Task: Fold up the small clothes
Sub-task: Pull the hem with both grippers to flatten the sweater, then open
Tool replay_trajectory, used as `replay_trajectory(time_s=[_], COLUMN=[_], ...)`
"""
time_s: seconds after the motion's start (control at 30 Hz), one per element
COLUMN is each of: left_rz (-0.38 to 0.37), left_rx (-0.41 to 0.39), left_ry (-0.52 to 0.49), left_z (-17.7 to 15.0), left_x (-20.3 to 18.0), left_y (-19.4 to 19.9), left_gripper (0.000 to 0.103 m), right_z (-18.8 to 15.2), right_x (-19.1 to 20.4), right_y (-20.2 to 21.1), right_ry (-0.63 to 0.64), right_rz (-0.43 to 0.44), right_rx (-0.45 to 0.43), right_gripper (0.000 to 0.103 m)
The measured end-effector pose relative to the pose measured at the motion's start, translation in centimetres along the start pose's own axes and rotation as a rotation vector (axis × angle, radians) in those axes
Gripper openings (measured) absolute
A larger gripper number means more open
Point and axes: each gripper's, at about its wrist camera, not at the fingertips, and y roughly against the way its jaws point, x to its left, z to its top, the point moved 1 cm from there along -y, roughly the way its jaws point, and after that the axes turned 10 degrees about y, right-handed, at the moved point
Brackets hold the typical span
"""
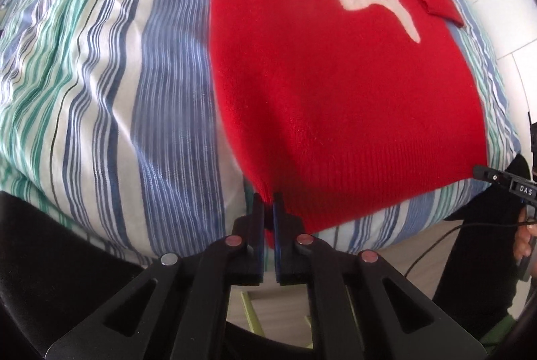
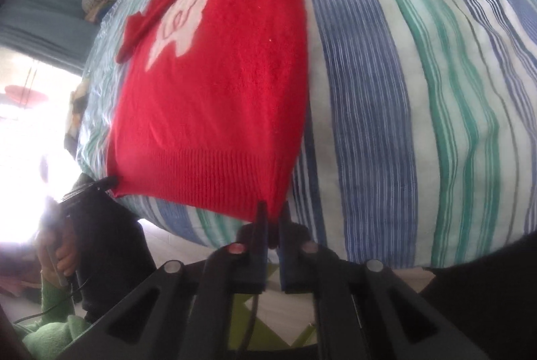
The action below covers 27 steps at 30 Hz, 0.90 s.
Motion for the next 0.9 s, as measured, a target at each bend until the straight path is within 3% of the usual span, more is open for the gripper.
replay_trajectory(time_s=[0.17, 0.9], left_rz=[0.036, 0.058], left_rx=[-0.013, -0.013], left_ry=[0.000, 0.019], left_z=[0.1, 1.5], left_x=[-0.5, -1.8], left_y=[-1.1, -6.8], left_gripper=[0.003, 0.003], right_z=[-0.1, -0.4], right_x=[-0.9, -1.2], right_y=[-2.1, -3.7], right_ry=[-0.010, -0.072], right_rz=[-0.052, -0.050], right_rx=[0.017, -0.004], right_gripper=[0.005, 0.005])
